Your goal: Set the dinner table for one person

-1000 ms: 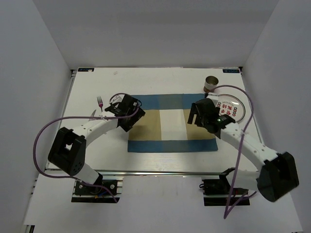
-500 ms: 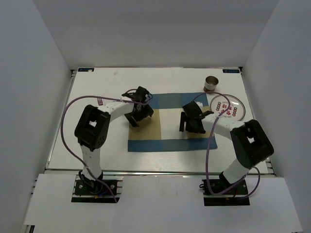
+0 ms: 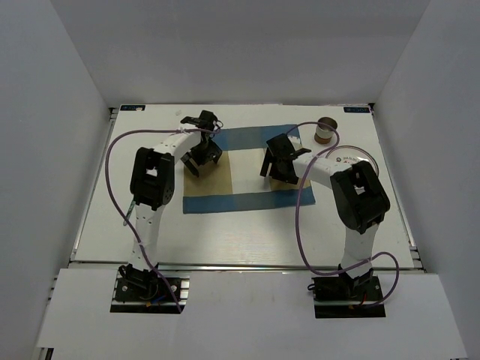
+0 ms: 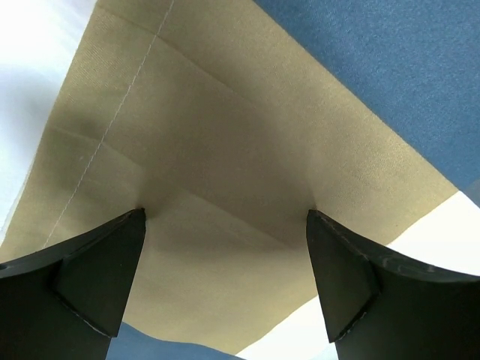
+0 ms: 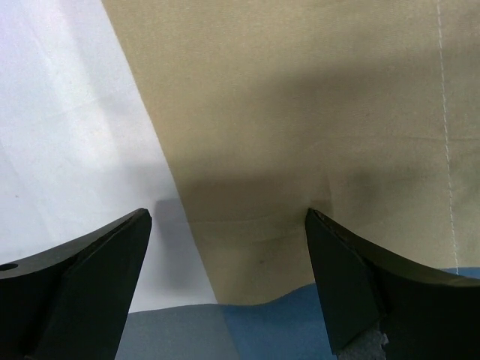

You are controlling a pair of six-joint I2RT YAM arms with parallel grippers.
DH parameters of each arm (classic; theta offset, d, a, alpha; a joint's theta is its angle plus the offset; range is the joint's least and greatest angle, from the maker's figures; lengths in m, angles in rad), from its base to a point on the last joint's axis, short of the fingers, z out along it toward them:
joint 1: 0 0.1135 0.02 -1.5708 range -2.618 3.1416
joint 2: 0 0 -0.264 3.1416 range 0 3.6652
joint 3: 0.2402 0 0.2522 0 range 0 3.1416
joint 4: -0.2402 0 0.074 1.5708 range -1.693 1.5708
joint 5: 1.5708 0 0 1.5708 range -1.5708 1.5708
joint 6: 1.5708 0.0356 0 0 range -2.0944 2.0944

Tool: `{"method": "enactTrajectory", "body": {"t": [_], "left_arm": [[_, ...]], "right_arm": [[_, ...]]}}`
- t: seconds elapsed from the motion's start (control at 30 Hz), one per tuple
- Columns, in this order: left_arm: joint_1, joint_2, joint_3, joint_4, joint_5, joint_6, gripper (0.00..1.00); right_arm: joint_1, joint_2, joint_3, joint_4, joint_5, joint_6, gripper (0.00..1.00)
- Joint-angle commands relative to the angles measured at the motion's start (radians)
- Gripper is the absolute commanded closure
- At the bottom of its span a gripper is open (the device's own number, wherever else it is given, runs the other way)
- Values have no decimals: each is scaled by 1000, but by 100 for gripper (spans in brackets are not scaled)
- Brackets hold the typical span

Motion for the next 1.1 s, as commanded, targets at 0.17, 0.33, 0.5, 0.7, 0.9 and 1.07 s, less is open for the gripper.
{"method": "enactTrajectory", "body": {"t": [0.17,0.33,0.5,0.7,0.9,1.07], "left_arm": [[60,122,203,-25,-30,187,2],[70,120,226,25,3,262,2],[79,81,191,32,20,256,2],[79,-22,102,58,52,237,2],[70,-107,100,59,63,240,2],[70,-177,155,26,60,256,2]], "right_arm": [[10,67,-21,-38,-128,102,11],[19,41,-50,-17,-160,128,11],[19,50,-52,-18,-148,122,11],[16,56,-3,-40,-121,74,11],[5,69,54,-89,-96,46,11],[-4,50,62,-84,-98,39,11]]}}
